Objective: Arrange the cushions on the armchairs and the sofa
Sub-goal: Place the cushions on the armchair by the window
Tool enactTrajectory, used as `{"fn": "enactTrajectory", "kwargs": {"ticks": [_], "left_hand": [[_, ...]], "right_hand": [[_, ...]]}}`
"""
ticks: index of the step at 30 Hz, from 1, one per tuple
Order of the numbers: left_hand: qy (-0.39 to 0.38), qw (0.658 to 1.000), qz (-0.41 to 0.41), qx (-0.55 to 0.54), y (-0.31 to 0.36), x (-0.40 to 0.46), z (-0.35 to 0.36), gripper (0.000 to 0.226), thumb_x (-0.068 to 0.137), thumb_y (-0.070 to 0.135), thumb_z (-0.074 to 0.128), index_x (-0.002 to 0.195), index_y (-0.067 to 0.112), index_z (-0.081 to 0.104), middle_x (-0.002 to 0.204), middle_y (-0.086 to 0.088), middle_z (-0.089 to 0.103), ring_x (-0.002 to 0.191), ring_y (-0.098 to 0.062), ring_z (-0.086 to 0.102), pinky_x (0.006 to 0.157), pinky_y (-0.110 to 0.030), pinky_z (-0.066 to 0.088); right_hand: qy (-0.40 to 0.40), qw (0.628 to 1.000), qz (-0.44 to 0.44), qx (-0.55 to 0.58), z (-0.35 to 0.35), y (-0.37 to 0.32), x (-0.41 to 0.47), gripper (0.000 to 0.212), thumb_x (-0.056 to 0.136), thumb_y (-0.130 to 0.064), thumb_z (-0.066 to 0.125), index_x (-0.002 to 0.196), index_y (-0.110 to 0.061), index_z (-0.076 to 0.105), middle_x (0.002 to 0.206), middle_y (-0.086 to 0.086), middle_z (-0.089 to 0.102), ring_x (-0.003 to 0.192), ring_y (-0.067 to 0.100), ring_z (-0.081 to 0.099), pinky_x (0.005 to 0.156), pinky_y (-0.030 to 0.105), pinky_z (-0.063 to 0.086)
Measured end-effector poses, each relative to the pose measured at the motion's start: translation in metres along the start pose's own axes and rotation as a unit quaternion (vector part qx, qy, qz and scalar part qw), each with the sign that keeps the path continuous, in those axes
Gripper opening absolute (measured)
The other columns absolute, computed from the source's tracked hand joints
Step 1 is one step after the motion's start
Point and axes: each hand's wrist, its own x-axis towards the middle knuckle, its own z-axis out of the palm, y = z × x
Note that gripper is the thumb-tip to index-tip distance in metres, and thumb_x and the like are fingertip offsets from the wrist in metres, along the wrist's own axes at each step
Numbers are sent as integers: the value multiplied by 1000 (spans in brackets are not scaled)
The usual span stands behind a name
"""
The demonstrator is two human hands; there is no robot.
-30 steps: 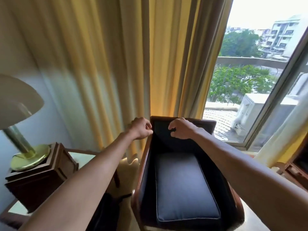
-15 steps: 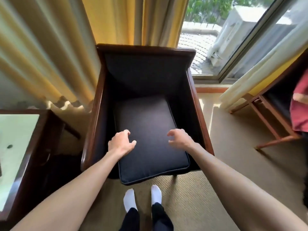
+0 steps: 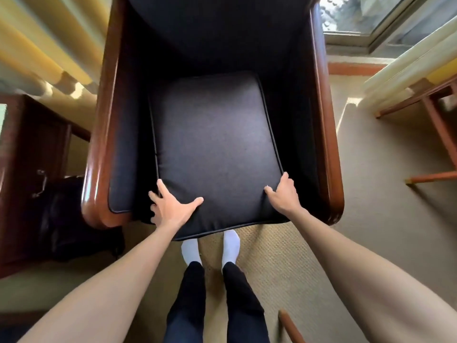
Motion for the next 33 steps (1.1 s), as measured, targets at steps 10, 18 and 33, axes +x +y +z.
{"fn": "enactTrajectory", "kwargs": {"ticks": [10,18,33], "left_hand": [[-3,998,-42,-44,14,-6,-28,130,50,66,85,151,41,6,152,-12,29,137,-35,30,107,-57,27],[7,1000,-2,-25,80,-31,-164,107,52,73,79,143,34,37,151,-11,37,139,-35,30,112,-55,24],[-124,954,271,-28,152,-46,-356,132,31,83,74,147,31,40,141,-9,47,131,-23,44,102,-33,39]], "right_hand": [[62,994,62,72,-11,-31,-20,90,71,-43,69,147,-11,34,146,10,45,135,34,39,107,49,37],[105,994,43,10,-104,-134,-75,79,75,-56,60,136,-9,41,136,17,51,128,37,43,102,49,35],[-26,954,-23,299,-260,-233,-98,92,60,-52,65,143,-18,45,144,8,46,134,31,40,89,41,29]]}}
